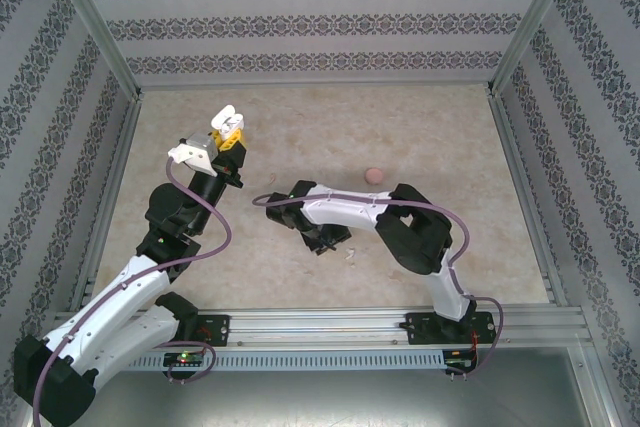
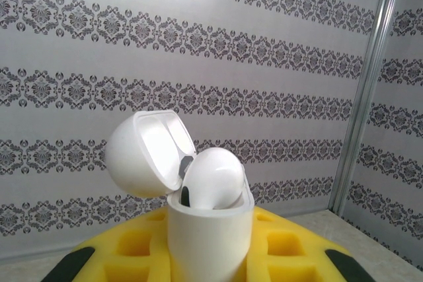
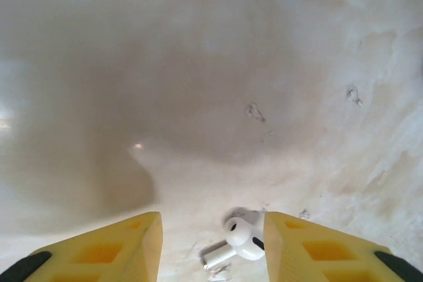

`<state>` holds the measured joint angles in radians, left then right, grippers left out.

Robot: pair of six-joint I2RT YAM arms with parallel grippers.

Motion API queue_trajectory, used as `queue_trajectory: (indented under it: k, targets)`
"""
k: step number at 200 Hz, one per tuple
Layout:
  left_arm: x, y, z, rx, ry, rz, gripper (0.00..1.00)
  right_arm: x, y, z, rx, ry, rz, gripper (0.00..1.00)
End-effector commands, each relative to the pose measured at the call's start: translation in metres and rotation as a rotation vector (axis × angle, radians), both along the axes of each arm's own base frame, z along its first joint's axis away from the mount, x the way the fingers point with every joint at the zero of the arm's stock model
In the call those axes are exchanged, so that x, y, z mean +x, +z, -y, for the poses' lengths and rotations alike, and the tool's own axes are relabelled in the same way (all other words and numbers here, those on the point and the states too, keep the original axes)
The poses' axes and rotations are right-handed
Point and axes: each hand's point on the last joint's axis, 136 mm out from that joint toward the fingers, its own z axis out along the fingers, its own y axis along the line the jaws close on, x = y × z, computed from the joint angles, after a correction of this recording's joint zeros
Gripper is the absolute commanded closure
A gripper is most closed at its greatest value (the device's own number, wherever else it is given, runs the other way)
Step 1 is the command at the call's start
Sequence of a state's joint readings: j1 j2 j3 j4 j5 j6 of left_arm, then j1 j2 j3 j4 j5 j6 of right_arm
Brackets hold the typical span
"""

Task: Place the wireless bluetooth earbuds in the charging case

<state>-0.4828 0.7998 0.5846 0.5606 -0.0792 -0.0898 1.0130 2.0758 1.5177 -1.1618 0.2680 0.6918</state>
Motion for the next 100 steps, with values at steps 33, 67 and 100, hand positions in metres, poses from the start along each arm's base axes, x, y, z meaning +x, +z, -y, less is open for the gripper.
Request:
queue_trajectory:
  k: [33, 67, 100]
  targets:
    - [-0.007, 0.012, -0.001, -0.027, -0.027, 0.031, 1.0, -0.002, 0.044, 0.003, 0.199, -0.179, 0.124, 0.45]
    - [-0.007, 0.01, 0.0, -0.007, -0.023, 0.026, 1.0, -0.012, 0.04, 0.02, 0.353, -0.425, 0.188, 0.45]
    - [-0.005, 0.007, 0.0, 0.004, -0.019, 0.02, 1.0, -0.015, 0.033, 0.025, 0.459, -0.66, 0.252, 0.45]
